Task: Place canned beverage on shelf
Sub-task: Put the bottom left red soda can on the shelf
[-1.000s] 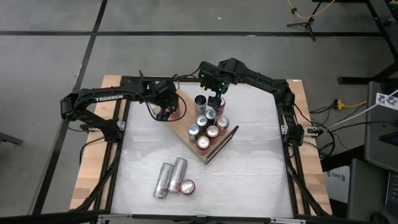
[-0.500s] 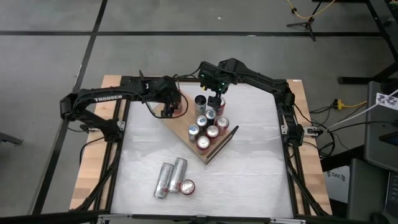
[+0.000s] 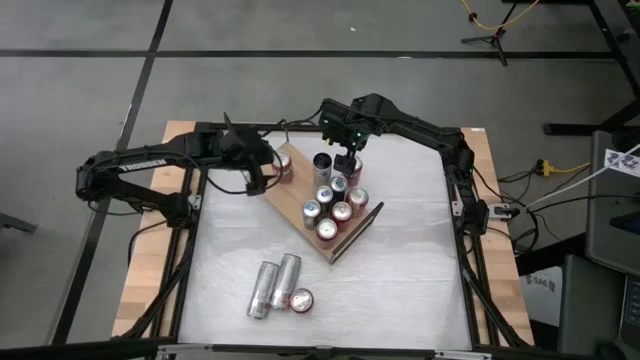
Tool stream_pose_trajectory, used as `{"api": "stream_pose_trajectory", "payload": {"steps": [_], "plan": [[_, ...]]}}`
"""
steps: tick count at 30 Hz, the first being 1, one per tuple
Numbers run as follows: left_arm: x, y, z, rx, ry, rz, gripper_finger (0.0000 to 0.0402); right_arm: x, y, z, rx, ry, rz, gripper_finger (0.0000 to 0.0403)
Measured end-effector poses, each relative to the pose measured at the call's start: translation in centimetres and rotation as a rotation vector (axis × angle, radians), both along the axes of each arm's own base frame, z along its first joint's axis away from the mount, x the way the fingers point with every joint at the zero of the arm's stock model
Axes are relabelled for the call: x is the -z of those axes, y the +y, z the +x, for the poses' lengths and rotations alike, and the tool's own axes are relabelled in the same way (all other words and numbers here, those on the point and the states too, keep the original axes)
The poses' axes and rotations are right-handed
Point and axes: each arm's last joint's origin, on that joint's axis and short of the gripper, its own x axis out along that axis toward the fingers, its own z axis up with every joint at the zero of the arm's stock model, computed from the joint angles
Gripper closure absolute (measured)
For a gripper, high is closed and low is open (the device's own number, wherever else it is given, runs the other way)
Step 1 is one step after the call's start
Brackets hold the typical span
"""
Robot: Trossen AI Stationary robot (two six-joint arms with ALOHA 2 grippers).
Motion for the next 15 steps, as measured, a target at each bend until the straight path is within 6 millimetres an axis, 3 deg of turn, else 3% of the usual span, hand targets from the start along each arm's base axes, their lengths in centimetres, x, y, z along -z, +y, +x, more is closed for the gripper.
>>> {"api": "stream_pose_trajectory", "payload": {"steps": [6, 10, 15], "plan": [[1.4, -1.5, -1.1, -0.11, 0.132, -0.21, 0.0046, -0.3, -0.2, -0.3, -0.001, 0.038, -0.105, 0.0056], [2.9, -2.3, -0.4, -0.134, 0.149, -0.254, 0.0054, -0.8, -0.5, -0.6, -0.005, 0.076, -0.234, 0.0056], [5.4, -2.4, 0.3, -0.185, 0.095, -0.273, 0.0089, -0.9, -0.8, -0.8, -0.011, 0.086, -0.252, 0.0056]]}}
